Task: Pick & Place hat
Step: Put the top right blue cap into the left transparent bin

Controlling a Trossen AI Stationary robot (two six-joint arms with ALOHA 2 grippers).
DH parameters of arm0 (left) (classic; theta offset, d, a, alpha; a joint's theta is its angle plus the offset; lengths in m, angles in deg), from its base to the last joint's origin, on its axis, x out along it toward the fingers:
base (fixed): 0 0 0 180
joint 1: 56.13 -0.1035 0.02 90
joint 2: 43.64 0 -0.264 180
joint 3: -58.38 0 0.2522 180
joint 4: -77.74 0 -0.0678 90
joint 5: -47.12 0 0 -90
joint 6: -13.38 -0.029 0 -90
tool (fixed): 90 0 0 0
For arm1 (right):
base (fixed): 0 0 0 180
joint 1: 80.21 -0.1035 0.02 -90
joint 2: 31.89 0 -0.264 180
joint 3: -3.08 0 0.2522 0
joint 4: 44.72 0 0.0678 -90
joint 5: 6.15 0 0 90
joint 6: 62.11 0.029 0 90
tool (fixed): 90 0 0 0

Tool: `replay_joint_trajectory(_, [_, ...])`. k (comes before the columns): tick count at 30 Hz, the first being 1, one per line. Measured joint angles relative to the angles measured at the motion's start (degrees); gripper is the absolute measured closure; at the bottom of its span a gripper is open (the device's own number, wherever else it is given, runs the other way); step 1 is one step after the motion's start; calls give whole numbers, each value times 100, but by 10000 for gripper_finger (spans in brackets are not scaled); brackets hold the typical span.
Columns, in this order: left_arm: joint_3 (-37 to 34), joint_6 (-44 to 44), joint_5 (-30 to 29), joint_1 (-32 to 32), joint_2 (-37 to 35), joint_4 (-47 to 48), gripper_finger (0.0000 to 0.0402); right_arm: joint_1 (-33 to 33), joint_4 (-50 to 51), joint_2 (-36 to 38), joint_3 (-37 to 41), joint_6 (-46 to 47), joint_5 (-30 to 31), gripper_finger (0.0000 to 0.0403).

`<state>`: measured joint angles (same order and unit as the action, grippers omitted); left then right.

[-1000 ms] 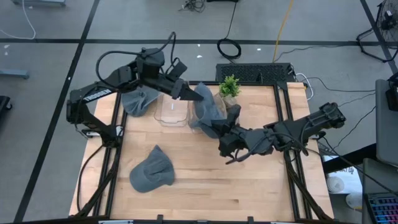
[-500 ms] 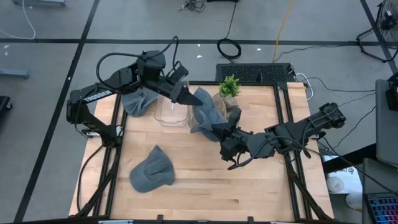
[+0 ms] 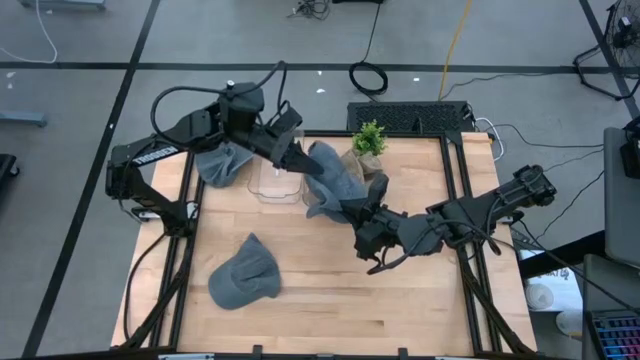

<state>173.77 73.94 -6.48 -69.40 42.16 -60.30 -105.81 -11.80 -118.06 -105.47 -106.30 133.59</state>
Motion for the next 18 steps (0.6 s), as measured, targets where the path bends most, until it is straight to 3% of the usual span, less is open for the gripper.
replay_joint_trajectory(5, [-4, -1, 486, -58, 1, -447, 368, 2, -24, 2, 0, 2, 4, 403])
replay_joint_trajectory(12, [-9, -213, 1003, -104, 17, -1307, 371, -33, -205, 9, -2, 270, 372, 398])
replay_joint_trajectory(18, [133, -399, 1077, -306, -288, -1726, 371, -196, -15, 42, 9, 1350, 748, 353])
